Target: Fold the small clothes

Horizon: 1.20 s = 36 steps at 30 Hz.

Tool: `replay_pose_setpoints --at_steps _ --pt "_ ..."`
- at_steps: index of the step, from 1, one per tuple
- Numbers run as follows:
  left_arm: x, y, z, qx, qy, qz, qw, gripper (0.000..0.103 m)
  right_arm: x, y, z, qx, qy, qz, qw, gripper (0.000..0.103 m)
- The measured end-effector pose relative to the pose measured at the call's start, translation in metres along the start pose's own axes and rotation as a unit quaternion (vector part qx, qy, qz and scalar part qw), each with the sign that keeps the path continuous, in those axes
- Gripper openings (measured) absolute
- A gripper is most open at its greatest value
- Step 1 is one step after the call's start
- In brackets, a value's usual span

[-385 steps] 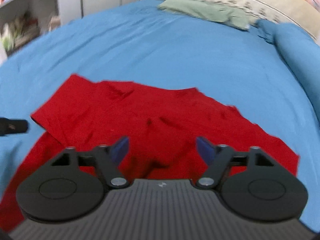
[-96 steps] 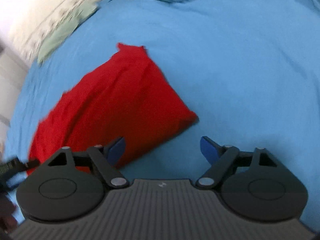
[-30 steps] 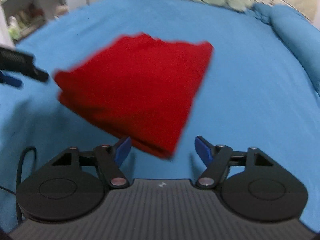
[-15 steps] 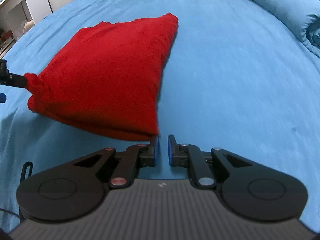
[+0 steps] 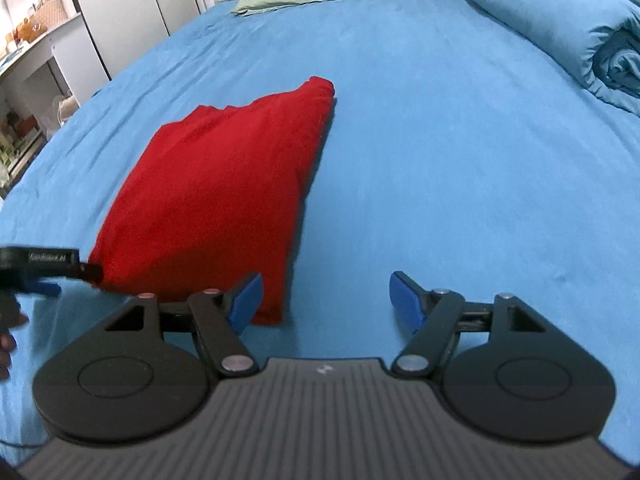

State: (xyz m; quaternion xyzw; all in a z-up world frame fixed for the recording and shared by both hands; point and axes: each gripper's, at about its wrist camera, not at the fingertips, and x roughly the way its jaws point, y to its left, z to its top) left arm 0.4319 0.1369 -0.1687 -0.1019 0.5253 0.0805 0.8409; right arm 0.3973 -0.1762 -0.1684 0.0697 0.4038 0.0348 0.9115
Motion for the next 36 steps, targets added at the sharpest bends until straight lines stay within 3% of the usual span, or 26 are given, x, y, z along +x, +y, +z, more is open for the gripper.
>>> replay_pose_setpoints --at_steps 2,4,6,9,14,18,20,21,23,24,25,27,30,36 --pt "-0.01 -0.006 0.003 0.018 -0.007 -0.002 0.9998 0.093 -0.001 0.0 0.01 0.002 -0.002 0.01 1.0 0.086" --pt "-0.027 -0.01 0.011 0.025 -0.034 -0.03 0.9987 0.094 -0.002 -0.003 0.026 0.011 -0.002 0.029 1.0 0.091" --pt "-0.041 -0.016 0.028 0.033 -0.069 -0.064 0.995 0.097 0.0 -0.006 0.046 0.025 -0.005 0.049 0.999 0.101" --pt "-0.038 -0.034 0.063 0.063 -0.093 -0.073 0.991 0.102 0.013 -0.009 0.078 0.034 0.01 0.063 0.997 0.103" --pt "0.023 -0.058 0.118 0.078 -0.006 -0.138 0.9874 0.1 0.067 -0.016 0.123 0.081 0.076 0.105 0.988 0.103" --pt "0.055 -0.068 0.127 0.077 0.045 -0.162 0.9827 0.081 0.116 -0.019 0.13 0.113 0.128 0.116 0.979 0.102" --pt "0.063 -0.066 0.123 0.071 0.056 -0.176 0.9802 0.079 0.139 -0.018 0.126 0.133 0.152 0.118 0.972 0.1" --pt "0.065 -0.065 0.122 0.068 0.057 -0.182 0.9792 0.076 0.148 -0.018 0.122 0.143 0.161 0.121 0.969 0.096" --pt "0.07 -0.065 0.12 0.063 0.063 -0.2 0.9757 0.057 0.156 -0.016 0.115 0.155 0.164 0.121 0.967 0.09" --pt "0.07 -0.066 0.119 0.059 0.067 -0.209 0.9739 0.046 0.155 -0.013 0.114 0.151 0.157 0.124 0.968 0.071" --pt "0.066 -0.069 0.118 0.059 0.064 -0.209 0.974 0.035 0.153 -0.01 0.114 0.145 0.154 0.128 0.969 0.059" --pt "0.057 -0.076 0.119 0.075 0.052 -0.199 0.9757 0.025 0.144 -0.007 0.116 0.136 0.143 0.126 0.972 0.044" --pt "0.038 -0.085 0.116 0.097 0.025 -0.195 0.9756 0.022 0.125 0.001 0.122 0.119 0.123 0.127 0.977 0.039" --pt "-0.016 -0.101 0.104 0.11 -0.012 -0.218 0.9697 0.022 0.068 -0.001 0.135 0.09 0.084 0.133 0.984 0.039"
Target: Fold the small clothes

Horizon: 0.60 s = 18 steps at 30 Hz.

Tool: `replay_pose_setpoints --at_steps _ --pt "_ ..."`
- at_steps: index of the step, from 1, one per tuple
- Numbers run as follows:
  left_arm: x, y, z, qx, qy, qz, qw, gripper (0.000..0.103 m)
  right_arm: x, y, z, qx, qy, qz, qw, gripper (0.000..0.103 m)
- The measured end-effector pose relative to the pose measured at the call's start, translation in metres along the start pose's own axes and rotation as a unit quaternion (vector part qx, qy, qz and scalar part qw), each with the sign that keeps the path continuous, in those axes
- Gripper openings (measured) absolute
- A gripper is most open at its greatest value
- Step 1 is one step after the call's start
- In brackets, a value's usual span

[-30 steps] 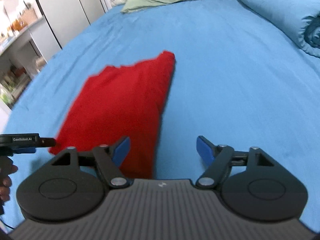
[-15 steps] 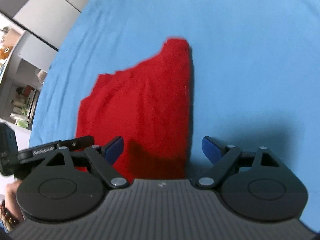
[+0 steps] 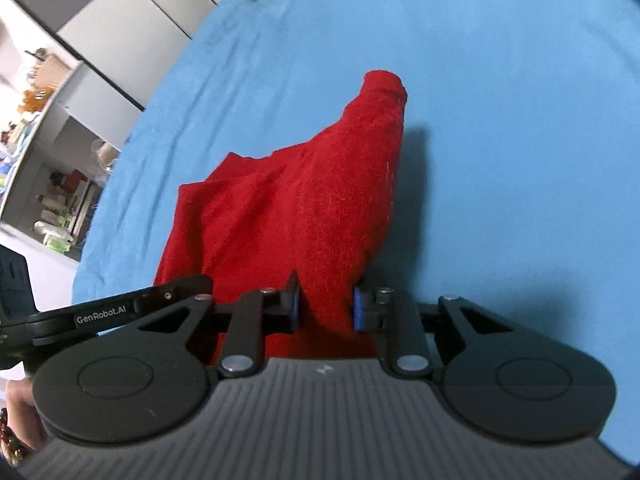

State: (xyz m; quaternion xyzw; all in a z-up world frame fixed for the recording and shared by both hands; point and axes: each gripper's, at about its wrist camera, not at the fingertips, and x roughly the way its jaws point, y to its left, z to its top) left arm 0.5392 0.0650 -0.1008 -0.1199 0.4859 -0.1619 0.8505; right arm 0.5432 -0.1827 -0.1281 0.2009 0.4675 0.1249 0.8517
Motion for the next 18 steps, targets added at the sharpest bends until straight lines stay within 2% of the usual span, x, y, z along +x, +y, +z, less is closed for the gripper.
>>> replay_pose_setpoints --at_steps 3,7,11,14,18 --pt "-0.019 -0.025 -0.009 0.005 -0.005 -0.014 0.9999 0.022 -0.039 -0.006 -0.004 -0.006 -0.005 -0.001 1.0 0.039" --pt "-0.033 -0.059 -0.031 0.01 0.007 -0.022 0.9997 0.022 -0.077 -0.025 -0.016 0.004 0.009 0.001 1.0 0.039" --pt "-0.026 -0.09 -0.059 0.011 0.04 -0.03 0.9987 0.022 -0.106 -0.051 -0.042 0.0 0.029 -0.015 0.999 0.039" --pt "-0.01 -0.107 -0.083 0.032 0.051 -0.028 0.9978 0.022 -0.113 -0.077 -0.066 -0.015 0.03 -0.017 0.999 0.039" --pt "0.025 -0.112 -0.105 0.053 0.058 -0.014 0.9969 0.022 -0.091 -0.114 -0.095 -0.023 0.026 -0.008 0.999 0.039"
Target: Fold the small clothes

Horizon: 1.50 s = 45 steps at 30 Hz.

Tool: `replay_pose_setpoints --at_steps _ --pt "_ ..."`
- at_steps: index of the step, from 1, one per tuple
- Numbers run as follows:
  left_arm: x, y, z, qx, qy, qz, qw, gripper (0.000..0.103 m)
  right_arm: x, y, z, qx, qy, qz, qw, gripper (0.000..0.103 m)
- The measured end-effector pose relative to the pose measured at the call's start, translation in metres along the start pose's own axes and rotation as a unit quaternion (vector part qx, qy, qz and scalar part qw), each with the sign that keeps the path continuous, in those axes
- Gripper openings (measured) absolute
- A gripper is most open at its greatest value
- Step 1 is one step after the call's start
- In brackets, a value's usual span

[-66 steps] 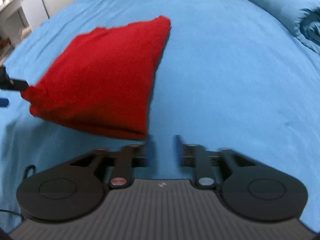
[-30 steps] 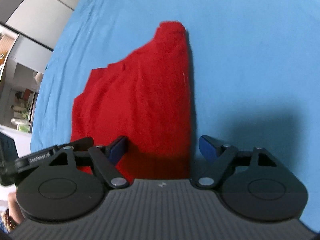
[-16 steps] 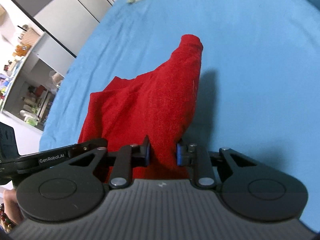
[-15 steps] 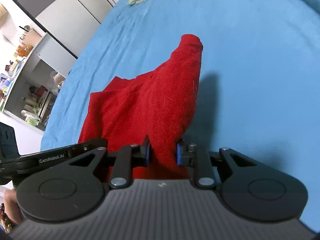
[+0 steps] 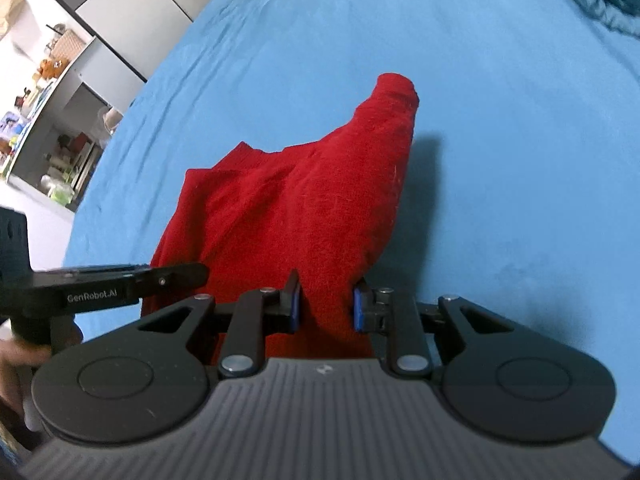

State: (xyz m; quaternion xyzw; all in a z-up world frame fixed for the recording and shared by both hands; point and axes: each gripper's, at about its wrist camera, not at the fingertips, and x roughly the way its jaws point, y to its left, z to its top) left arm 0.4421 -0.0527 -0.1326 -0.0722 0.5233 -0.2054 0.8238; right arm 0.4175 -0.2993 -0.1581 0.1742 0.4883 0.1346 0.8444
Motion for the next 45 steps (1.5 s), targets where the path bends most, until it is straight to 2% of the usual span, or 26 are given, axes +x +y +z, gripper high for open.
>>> replay_pose_setpoints --at_steps 2,5,8,11,13,14,15,16,17,18,19,21,24,29,35,40,45 --pt "0.017 0.001 -0.004 0.011 -0.004 0.019 0.9997 0.023 0.015 -0.014 -0.011 -0.006 -0.005 -0.004 1.0 0.04" --pt "0.03 0.005 -0.003 0.006 -0.012 0.014 0.9998 0.024 0.025 -0.027 -0.016 0.007 -0.014 0.013 1.0 0.042" --pt "0.031 0.003 -0.003 0.009 -0.011 0.014 0.9998 0.024 0.025 -0.023 -0.021 -0.005 -0.019 0.013 1.0 0.044" --pt "0.018 0.001 -0.012 0.012 -0.009 0.023 0.9996 0.025 0.016 -0.021 -0.023 -0.007 -0.018 0.011 1.0 0.053" --pt "0.004 0.005 -0.016 0.016 -0.009 0.034 0.9993 0.03 0.013 -0.016 -0.019 -0.004 -0.016 0.01 1.0 0.084" --pt "-0.002 0.002 -0.015 0.017 -0.013 0.043 0.9989 0.033 0.008 -0.013 -0.017 -0.002 -0.02 0.006 1.0 0.091" --pt "-0.009 0.002 -0.014 0.018 -0.018 0.048 0.9985 0.045 0.003 -0.005 -0.015 -0.005 -0.029 0.001 1.0 0.1" --pt "-0.016 -0.001 -0.013 0.019 -0.028 0.05 0.9982 0.064 -0.005 0.0 -0.014 -0.013 -0.04 -0.003 0.999 0.102" --pt "-0.026 -0.004 -0.013 0.021 -0.04 0.053 0.9976 0.075 -0.012 0.006 -0.013 -0.022 -0.045 -0.009 0.999 0.103" --pt "-0.038 -0.006 -0.013 0.024 -0.055 0.059 0.9965 0.091 -0.019 0.013 -0.012 -0.029 -0.045 -0.019 0.998 0.103" --pt "-0.048 -0.009 -0.013 0.026 -0.067 0.063 0.9954 0.095 -0.026 0.018 -0.01 -0.032 -0.043 -0.029 0.998 0.103" --pt "-0.071 -0.016 -0.014 0.027 -0.085 0.077 0.993 0.095 -0.044 0.03 -0.008 -0.036 -0.046 -0.04 0.998 0.103" --pt "-0.112 -0.027 -0.015 0.002 -0.106 0.088 0.9905 0.095 -0.082 0.054 -0.008 -0.032 -0.062 -0.063 0.996 0.103" --pt "-0.196 -0.058 -0.024 -0.027 -0.15 0.116 0.9815 0.098 -0.17 0.103 -0.014 -0.046 -0.1 -0.115 0.987 0.103" --pt "-0.296 -0.091 -0.049 -0.047 -0.185 0.158 0.9688 0.103 -0.265 0.152 -0.03 -0.07 -0.1 -0.165 0.979 0.103" --pt "-0.343 -0.112 -0.078 -0.051 -0.166 0.185 0.9673 0.103 -0.317 0.175 -0.056 -0.075 -0.083 -0.206 0.972 0.103" --pt "-0.351 -0.128 -0.106 -0.036 -0.123 0.211 0.969 0.103 -0.333 0.184 -0.083 -0.057 -0.058 -0.233 0.969 0.103"
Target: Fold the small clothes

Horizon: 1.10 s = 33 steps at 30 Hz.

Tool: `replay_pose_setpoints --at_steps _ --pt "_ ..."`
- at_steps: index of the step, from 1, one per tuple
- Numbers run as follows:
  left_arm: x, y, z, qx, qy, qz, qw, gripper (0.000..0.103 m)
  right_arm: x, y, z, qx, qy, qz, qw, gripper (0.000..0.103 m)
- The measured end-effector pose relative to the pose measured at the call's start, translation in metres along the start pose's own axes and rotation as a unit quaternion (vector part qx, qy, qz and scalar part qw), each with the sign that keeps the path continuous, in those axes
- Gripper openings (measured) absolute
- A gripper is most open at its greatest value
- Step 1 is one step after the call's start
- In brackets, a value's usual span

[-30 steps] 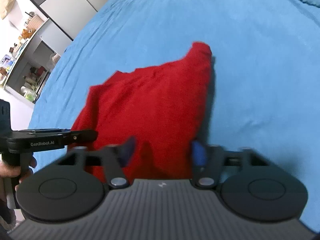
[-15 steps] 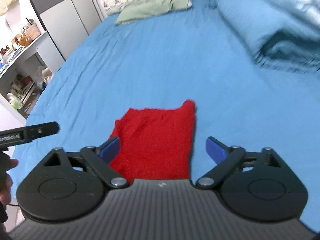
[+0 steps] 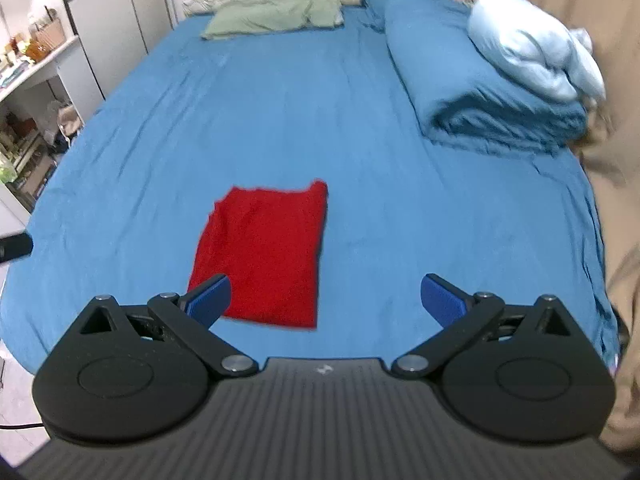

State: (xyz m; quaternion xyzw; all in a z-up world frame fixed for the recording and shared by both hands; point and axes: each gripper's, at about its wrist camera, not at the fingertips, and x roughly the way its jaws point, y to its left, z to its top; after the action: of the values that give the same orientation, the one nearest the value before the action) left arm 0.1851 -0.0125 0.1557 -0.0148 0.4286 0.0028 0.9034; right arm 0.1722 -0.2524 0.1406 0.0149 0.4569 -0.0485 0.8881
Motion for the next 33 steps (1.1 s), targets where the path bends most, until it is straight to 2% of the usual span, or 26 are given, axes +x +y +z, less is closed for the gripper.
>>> replay_pose_setpoints --at_steps 5,10,33 --pt "-0.012 -0.011 -0.019 0.038 0.011 0.023 0.9989 0.103 -0.009 0.003 -0.02 0.012 0.017 -0.019 1.0 0.103" --pt "-0.023 -0.018 -0.023 0.063 -0.001 0.027 0.9977 0.103 -0.018 0.01 -0.029 0.01 0.021 -0.019 1.0 0.103" --pt "-0.041 -0.023 -0.032 0.078 -0.018 0.01 0.9967 0.103 -0.041 0.022 -0.043 0.018 0.016 -0.023 0.999 0.103"
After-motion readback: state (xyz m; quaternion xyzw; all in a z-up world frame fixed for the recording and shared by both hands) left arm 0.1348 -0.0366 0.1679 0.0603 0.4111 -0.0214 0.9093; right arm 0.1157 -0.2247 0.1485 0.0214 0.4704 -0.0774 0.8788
